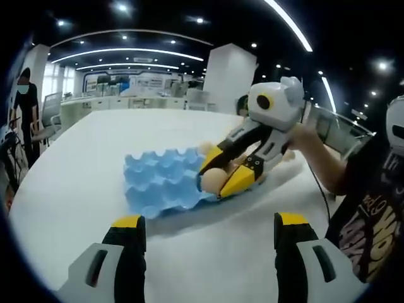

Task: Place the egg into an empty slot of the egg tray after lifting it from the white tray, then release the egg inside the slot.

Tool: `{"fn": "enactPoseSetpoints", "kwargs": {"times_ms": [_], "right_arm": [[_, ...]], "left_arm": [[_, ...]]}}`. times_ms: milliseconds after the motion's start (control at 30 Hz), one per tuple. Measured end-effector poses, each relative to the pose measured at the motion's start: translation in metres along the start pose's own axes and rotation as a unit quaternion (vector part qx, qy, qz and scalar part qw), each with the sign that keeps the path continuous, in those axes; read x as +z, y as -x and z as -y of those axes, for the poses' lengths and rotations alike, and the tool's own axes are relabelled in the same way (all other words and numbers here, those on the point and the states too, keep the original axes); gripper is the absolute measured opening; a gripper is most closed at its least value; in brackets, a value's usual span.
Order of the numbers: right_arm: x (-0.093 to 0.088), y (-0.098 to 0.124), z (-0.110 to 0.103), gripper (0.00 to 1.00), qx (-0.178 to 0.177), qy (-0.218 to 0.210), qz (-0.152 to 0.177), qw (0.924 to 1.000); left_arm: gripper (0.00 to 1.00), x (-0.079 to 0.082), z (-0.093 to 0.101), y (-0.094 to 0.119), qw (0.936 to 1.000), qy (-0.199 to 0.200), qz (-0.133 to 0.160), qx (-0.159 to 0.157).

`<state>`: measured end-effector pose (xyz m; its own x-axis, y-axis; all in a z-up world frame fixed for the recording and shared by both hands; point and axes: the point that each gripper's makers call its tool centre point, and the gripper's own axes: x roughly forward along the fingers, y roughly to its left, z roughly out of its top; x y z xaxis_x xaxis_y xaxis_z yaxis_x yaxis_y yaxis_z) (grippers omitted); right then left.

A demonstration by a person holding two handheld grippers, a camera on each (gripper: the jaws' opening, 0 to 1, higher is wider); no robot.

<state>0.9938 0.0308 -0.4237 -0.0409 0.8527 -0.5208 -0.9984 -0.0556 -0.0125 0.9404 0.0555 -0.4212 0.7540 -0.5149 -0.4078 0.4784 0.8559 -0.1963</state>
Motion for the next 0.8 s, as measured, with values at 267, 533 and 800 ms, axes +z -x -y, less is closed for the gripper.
{"fn": "enactPoseSetpoints", "kwargs": {"times_ms": [267, 533, 800], "right_arm": [[-0.001, 0.001, -0.004, 0.29, -0.001, 0.015, 0.005, 0.9999], [0.003, 0.018, 0.0, 0.3, -0.009, 0.003, 0.023, 0.9997], [0.001, 0.039, 0.014, 0.29, -0.034, -0.004, 0.026, 0.9991]], "left_arm": [[0.85, 0.002, 0.003, -0.002, 1.0, -0.003, 0.0, -0.003], [0.85, 0.005, 0.006, -0.004, 0.9999, -0.01, 0.001, -0.006], [0.85, 0.006, 0.008, -0.009, 0.9999, -0.011, -0.003, -0.009]]}}
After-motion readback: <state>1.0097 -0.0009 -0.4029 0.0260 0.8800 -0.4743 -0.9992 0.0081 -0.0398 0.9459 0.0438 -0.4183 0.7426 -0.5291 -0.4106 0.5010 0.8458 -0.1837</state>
